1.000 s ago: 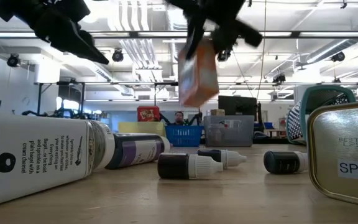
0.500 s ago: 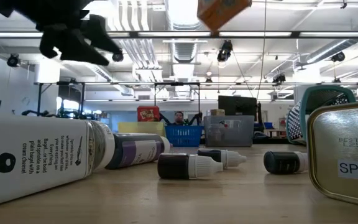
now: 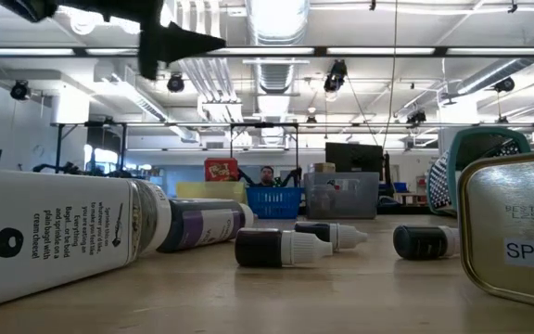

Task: Pick & Place Kitchen Items
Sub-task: Put the orange cereal box into the yellow bin

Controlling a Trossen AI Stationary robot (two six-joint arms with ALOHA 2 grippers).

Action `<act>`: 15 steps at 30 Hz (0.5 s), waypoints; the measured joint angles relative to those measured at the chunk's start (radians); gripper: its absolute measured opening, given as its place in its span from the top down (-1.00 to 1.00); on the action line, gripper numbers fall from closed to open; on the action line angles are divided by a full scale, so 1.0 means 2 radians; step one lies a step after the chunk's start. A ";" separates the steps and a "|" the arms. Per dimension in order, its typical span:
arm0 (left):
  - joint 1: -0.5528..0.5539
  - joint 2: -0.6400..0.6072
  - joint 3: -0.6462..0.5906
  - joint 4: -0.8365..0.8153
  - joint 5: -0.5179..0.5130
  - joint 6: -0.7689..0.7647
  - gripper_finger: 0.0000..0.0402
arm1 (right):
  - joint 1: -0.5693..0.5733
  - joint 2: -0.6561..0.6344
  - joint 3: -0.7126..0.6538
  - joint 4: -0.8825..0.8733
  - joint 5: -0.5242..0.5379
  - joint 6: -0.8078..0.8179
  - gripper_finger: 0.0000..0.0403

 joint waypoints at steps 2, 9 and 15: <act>0.000 0.034 0.000 0.052 0.018 0.086 -0.78 | 0.001 -0.002 0.000 0.011 -0.018 0.000 0.26; 0.000 0.138 0.040 0.169 0.058 0.296 -0.78 | 0.008 -0.008 0.000 0.035 -0.048 0.012 0.14; 0.000 0.186 0.112 0.181 0.089 0.374 -0.78 | 0.009 -0.008 0.000 0.038 -0.063 0.016 0.17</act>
